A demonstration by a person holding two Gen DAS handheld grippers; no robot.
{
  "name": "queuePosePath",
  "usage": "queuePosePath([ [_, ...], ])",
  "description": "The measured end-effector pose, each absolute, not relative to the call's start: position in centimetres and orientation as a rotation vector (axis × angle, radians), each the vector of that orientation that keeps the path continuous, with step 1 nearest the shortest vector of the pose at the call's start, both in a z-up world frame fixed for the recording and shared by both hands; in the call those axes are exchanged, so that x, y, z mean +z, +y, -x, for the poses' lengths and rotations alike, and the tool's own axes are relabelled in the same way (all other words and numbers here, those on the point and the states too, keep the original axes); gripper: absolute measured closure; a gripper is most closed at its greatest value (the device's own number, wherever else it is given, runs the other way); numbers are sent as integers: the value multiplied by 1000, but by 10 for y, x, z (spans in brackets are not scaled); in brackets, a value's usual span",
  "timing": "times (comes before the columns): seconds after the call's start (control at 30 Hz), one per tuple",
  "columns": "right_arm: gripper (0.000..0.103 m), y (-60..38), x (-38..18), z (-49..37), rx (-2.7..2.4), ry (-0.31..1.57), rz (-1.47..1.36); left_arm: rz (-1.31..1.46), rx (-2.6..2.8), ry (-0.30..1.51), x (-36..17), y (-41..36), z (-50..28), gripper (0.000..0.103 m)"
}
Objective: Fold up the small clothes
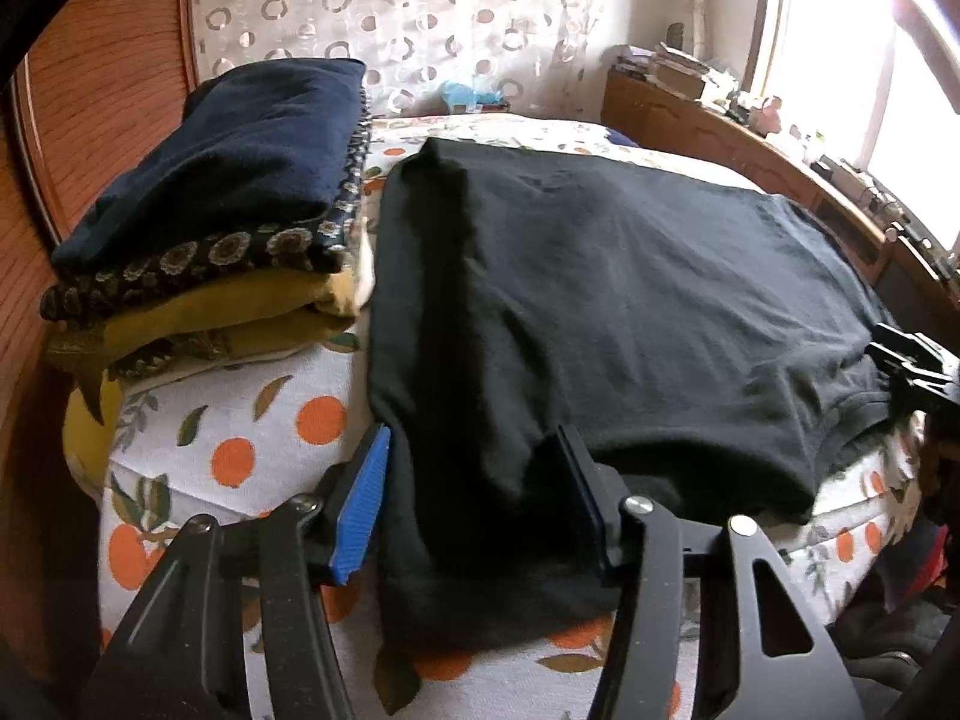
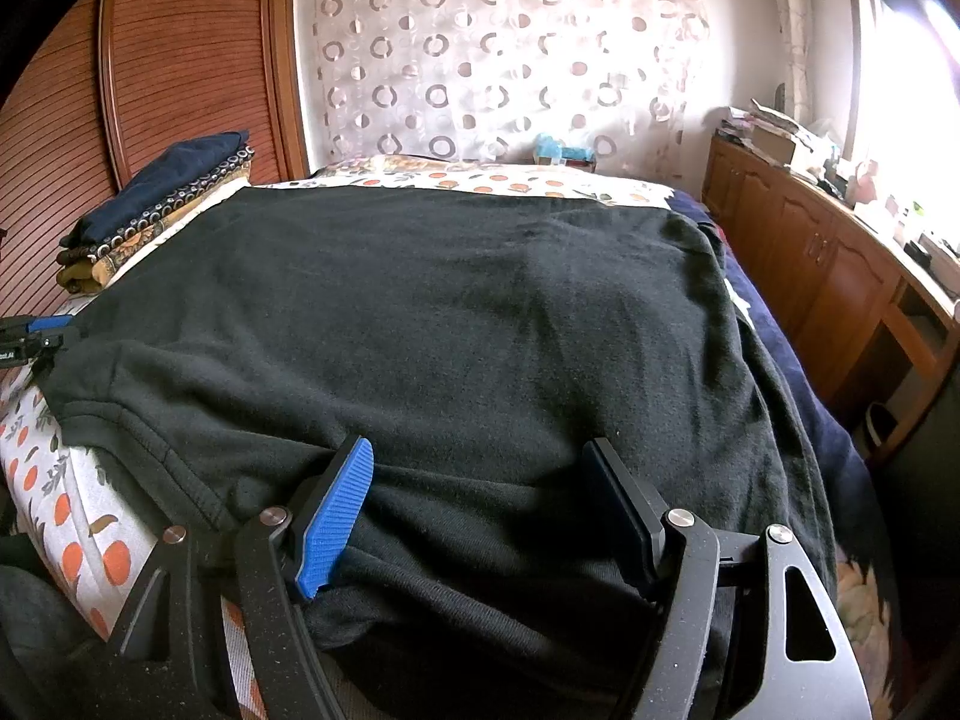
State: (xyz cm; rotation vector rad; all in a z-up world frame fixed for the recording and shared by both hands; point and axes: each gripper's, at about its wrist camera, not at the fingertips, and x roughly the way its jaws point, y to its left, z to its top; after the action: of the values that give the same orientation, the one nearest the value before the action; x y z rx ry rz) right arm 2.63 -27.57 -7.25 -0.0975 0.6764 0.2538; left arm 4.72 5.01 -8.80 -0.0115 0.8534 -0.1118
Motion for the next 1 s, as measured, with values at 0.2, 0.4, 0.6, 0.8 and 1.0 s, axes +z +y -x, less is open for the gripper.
queuePosePath([
  [0.2,29,-277,-72,-26,256,675,98,-18,-107,859,-89,47,-49,49],
  [0.4,29,-278,-72,-24,258,671,98,-34,-219,814,-74,28,-48,93],
  [0.6,29,-277,-72,-24,259,672,97,-14,-328,663,-18,-4,-47,93],
  [0.8,29,-277,-73,-24,259,671,96,-16,-432,584,15,-43,-57,93],
  [1.0,29,-287,-68,-23,263,686,66,-27,-533,555,34,-81,-74,93],
])
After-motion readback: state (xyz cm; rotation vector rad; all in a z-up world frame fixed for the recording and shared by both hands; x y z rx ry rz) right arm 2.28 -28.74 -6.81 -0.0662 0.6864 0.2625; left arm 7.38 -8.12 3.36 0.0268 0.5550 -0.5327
